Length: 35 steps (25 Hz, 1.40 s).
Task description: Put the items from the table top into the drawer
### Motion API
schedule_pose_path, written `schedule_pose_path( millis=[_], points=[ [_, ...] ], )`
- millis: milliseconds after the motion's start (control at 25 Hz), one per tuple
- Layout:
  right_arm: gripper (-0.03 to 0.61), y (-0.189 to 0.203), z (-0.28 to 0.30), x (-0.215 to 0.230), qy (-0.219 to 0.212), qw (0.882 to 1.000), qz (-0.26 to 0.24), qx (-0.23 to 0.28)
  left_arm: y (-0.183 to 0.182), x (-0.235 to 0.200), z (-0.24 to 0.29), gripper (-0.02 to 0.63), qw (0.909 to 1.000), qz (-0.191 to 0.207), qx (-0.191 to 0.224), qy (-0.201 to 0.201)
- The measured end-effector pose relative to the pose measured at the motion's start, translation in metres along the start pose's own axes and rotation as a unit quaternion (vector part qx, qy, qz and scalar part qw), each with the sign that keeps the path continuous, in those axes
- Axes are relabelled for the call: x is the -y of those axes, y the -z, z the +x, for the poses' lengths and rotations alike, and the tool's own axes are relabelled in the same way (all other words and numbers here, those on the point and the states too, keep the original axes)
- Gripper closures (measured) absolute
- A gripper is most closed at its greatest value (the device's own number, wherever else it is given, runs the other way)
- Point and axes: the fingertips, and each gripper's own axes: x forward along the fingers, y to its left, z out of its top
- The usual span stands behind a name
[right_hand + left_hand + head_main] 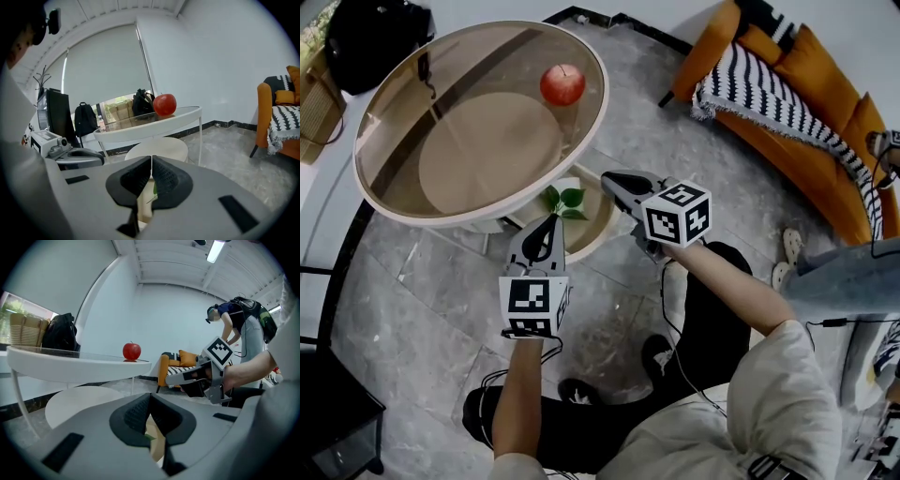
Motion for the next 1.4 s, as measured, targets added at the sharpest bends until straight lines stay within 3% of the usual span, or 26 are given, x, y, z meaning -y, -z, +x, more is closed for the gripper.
schedule_pose_path(
  millis=[120,280,440,520,560,760,960,1200,1400],
  points=[
    [0.54,-0.014,-0.013,-0.01,-0.009,1.0,0.002,0.01,-0.014,0.002,-0.002,0.592,0.9998,0.003,0.017,0.0],
    [0.54,-0.056,-0.023,-0.009,-0.001,0.998,-0.046,0.042,-0.039,0.008,-0.003,0.592,0.9992,-0.002,0.036,0.016],
    [0.522,-0.096,-0.019,-0.008,-0.001,0.996,-0.059,0.066,-0.058,0.013,-0.005,0.592,0.9983,0.004,0.053,0.022],
    [0.37,-0.109,-0.014,-0.01,-0.011,0.995,-0.068,0.075,-0.067,0.015,-0.007,0.592,0.9976,0.009,0.064,0.024],
    [0.347,-0.113,-0.009,-0.008,-0.012,0.994,-0.072,0.075,-0.071,0.015,-0.008,0.592,0.9973,0.009,0.068,0.023],
    [0.322,-0.123,0.023,0.014,-0.009,0.995,-0.085,0.052,-0.085,0.002,-0.012,0.592,0.9968,-0.009,0.08,-0.002],
    [0.318,-0.125,0.042,0.01,-0.034,0.994,-0.094,0.036,-0.107,-0.011,-0.02,0.592,0.9954,-0.015,0.093,-0.018],
    [0.287,-0.141,0.06,0.016,-0.016,0.991,-0.132,0.012,-0.119,-0.018,-0.017,0.592,0.9929,-0.044,0.107,-0.027],
    [0.258,-0.153,0.077,0.025,0.003,0.984,-0.177,-0.016,-0.119,-0.012,-0.008,0.592,0.9941,-0.036,0.1,-0.019]
  ],
)
